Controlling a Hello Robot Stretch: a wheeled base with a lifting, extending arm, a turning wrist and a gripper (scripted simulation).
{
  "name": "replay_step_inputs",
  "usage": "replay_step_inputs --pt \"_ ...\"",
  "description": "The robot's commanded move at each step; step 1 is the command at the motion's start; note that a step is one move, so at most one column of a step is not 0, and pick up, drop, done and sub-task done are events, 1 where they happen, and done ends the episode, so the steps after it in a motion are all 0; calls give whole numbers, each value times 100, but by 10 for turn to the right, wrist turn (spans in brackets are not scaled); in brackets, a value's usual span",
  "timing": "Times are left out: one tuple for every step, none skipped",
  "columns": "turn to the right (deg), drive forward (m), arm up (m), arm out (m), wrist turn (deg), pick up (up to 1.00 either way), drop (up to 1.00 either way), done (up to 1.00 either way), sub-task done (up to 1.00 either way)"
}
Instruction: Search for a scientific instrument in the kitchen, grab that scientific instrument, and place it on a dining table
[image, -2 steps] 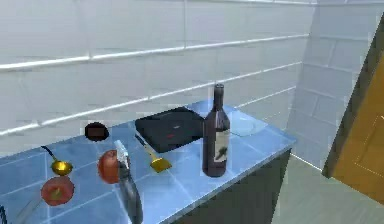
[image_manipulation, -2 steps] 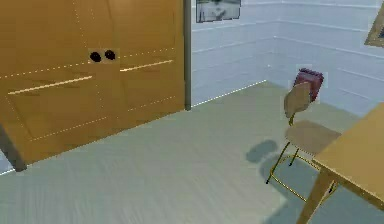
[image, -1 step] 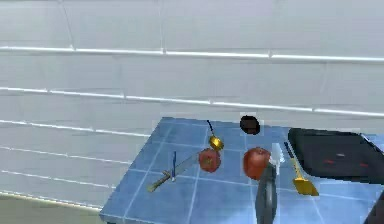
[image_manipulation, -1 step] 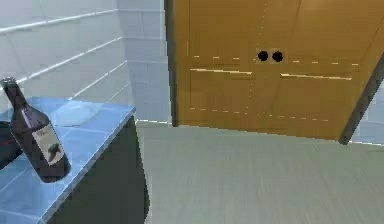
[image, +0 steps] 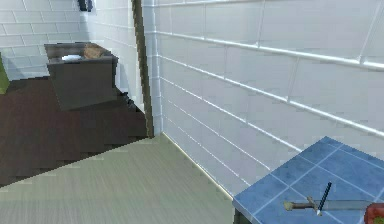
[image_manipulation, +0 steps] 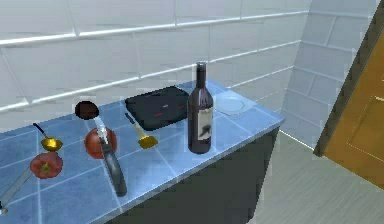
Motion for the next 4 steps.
replay_step_inputs --pt "0 0 50 0 0 0 0 0 0" --pt "0 0 38 0 0 0 0 0 0" --pt "0 0 0 42 0 0 0 0 0" --pt "0 0 0 0 450 0 0 0 0"
